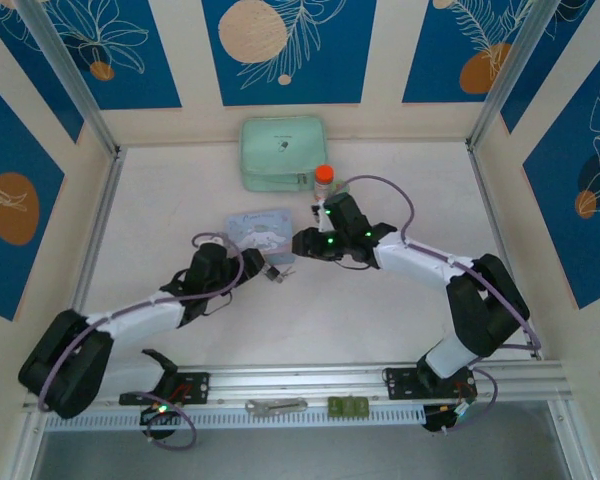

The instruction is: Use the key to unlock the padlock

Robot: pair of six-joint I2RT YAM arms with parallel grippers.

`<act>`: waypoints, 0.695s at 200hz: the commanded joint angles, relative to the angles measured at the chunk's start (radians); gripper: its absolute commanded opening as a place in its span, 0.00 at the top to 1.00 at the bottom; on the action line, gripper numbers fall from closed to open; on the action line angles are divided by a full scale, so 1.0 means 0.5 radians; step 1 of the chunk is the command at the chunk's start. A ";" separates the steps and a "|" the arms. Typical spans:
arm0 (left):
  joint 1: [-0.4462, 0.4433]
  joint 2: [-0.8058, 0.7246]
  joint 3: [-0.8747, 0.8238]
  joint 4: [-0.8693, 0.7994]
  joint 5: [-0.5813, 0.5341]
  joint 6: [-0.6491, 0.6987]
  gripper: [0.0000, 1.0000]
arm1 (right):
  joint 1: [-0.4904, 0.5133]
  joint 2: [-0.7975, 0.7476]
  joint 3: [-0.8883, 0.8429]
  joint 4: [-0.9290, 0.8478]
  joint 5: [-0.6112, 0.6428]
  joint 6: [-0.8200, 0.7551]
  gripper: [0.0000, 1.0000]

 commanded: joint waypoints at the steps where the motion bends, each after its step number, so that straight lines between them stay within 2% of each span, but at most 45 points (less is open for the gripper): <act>1: 0.120 -0.155 -0.022 -0.229 -0.102 0.082 0.26 | 0.177 0.092 0.186 -0.295 0.220 -0.483 0.57; 29: 0.332 -0.297 -0.084 -0.259 -0.030 0.074 0.23 | 0.400 0.333 0.428 -0.526 0.480 -0.755 0.55; 66: 0.532 -0.383 -0.114 -0.257 0.070 0.083 0.23 | 0.619 0.651 0.702 -0.764 0.843 -0.948 0.49; 85: 0.577 -0.396 -0.141 -0.220 0.102 0.065 0.23 | 0.671 0.772 0.791 -0.839 0.975 -0.963 0.44; 139: 0.597 -0.365 -0.189 -0.123 0.149 0.025 0.23 | 0.691 0.950 0.863 -0.714 1.172 -1.014 0.43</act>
